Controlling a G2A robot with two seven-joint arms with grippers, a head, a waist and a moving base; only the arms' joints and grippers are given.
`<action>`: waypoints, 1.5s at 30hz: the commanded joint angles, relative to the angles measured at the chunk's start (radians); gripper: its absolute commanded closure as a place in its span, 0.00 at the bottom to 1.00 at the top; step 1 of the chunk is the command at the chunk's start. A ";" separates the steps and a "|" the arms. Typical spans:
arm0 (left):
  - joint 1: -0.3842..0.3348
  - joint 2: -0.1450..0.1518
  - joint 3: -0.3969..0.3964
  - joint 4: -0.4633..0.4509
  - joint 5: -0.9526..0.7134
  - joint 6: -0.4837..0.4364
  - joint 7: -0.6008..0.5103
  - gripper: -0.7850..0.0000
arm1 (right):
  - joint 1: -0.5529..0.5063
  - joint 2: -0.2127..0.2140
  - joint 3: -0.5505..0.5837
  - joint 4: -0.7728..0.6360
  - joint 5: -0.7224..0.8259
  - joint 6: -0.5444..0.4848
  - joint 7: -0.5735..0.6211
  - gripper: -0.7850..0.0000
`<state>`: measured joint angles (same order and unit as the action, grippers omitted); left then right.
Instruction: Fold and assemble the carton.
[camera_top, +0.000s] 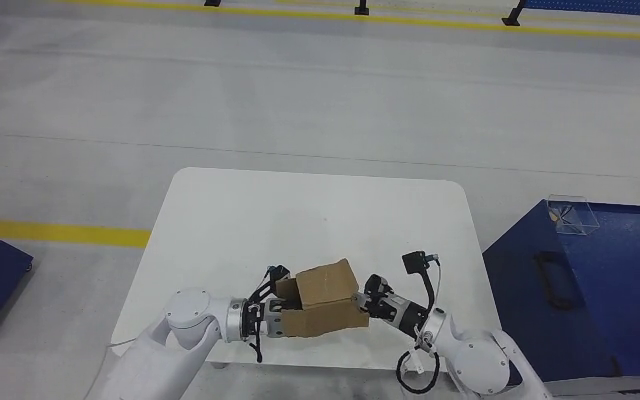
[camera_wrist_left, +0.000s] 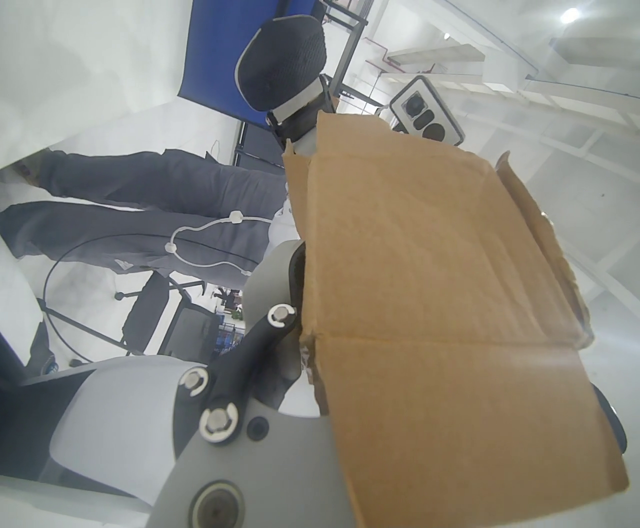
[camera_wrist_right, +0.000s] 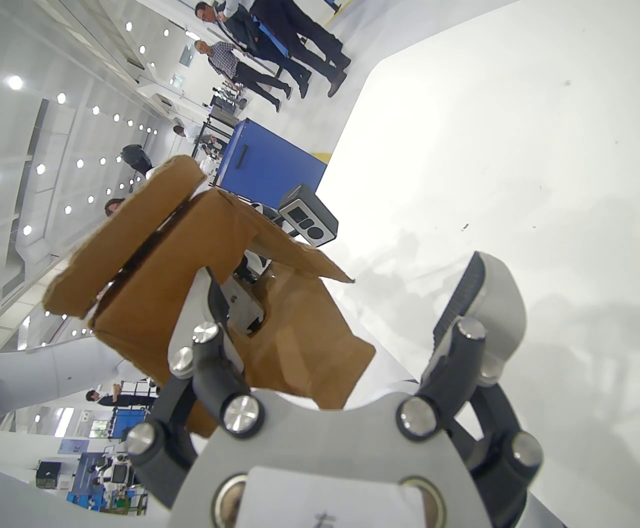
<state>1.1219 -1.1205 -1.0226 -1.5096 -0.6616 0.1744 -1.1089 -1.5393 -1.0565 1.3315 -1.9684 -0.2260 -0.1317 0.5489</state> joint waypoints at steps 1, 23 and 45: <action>0.011 0.001 -0.014 -0.003 -0.003 -0.027 0.020 1.00 | -0.014 0.002 0.034 -0.006 0.026 -0.005 -0.011 0.00; 0.016 -0.007 0.001 -0.016 0.030 -0.046 0.124 1.00 | 0.013 -0.006 -0.046 0.039 -0.050 0.022 0.012 0.00; 0.037 -0.009 0.005 -0.031 0.063 -0.064 0.145 1.00 | 0.073 -0.034 -0.134 0.045 -0.491 0.291 -0.326 0.00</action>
<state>1.1569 -1.1295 -1.0173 -1.5384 -0.6012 0.1114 -0.9650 -1.4724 -1.0878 1.2195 -1.9277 -0.6842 0.1526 0.2253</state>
